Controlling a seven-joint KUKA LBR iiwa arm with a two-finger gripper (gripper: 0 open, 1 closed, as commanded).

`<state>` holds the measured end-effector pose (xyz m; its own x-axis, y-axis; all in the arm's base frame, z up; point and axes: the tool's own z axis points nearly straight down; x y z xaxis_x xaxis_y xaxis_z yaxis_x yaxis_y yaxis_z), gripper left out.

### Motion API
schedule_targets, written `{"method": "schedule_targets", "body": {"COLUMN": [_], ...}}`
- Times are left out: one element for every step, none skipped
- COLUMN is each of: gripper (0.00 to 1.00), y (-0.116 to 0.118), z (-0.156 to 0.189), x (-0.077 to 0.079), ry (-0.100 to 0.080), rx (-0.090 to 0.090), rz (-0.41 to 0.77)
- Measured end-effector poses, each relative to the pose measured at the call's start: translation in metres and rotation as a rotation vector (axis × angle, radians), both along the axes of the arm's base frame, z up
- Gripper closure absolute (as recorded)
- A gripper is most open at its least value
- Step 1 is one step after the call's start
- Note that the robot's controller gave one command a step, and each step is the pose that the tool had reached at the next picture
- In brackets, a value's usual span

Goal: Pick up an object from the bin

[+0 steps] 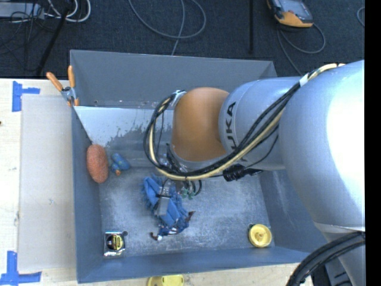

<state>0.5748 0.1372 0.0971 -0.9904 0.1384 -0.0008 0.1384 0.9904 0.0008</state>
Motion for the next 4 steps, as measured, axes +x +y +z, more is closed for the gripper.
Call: {"method": "schedule_targets", "body": {"gripper": [0.0,0.0,0.0,1.0], "y": [0.013,-0.001,0.009,-0.001], "z": [-0.028,-0.028,-0.028,-0.028], "x": [0.012,0.006,0.011,0.006], "ry": [0.002,0.003,0.001,0.005], "rx": [0.0,0.0,-0.001,-0.001], "rz": [-0.22,-0.355,-0.236,-0.353]}}
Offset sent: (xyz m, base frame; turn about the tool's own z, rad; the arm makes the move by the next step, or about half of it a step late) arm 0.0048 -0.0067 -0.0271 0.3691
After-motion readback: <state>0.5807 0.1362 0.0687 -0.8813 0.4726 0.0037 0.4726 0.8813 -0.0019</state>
